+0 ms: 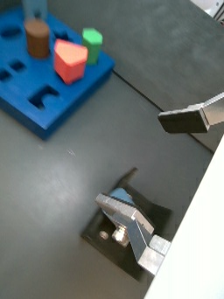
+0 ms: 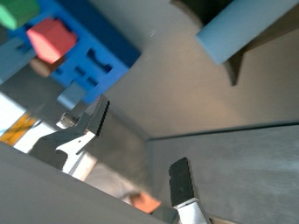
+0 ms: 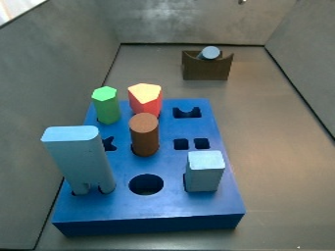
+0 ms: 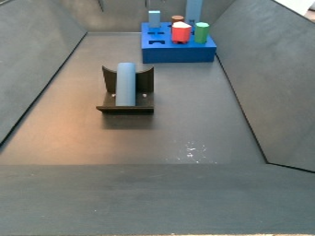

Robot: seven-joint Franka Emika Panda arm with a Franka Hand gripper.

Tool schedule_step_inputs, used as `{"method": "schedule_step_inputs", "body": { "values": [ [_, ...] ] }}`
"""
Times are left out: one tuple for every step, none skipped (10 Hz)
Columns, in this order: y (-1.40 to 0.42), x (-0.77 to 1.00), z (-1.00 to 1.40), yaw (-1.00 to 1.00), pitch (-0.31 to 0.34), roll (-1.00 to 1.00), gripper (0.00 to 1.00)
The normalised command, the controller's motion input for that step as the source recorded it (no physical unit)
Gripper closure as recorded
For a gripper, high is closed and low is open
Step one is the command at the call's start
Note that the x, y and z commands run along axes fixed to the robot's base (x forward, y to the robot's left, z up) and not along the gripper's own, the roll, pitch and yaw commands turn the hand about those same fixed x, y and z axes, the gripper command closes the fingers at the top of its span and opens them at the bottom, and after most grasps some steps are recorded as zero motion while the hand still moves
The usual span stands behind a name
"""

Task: Pick up the oval object. Move up. Place the oval object on the fixture. Regrasp the oval object. Move to above the board. Insert the oval object.
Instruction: Regrasp the oval object.

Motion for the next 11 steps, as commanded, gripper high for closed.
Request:
{"method": "schedule_step_inputs", "body": {
  "values": [
    [-0.03,-0.03,0.05,0.01,0.038,1.00,0.00],
    [-0.03,-0.03,0.02,0.01,0.032,1.00,0.00],
    [-0.03,-0.04,0.02,0.01,0.025,1.00,0.00],
    [-0.02,-0.05,0.02,0.01,0.019,1.00,0.00],
    [-0.02,-0.05,0.02,0.02,0.014,1.00,0.00],
    [-0.02,-0.05,0.01,0.02,0.007,1.00,0.00],
    [-0.02,-0.04,0.00,0.02,-0.001,1.00,0.00],
    [-0.02,-0.04,0.01,0.02,-0.007,1.00,0.00],
    [-0.02,-0.03,0.01,0.02,-0.011,1.00,0.00],
    [-0.02,-0.03,0.01,0.02,-0.014,1.00,0.00],
    [-0.02,-0.03,0.01,0.02,-0.014,1.00,0.00]
  ]
}}
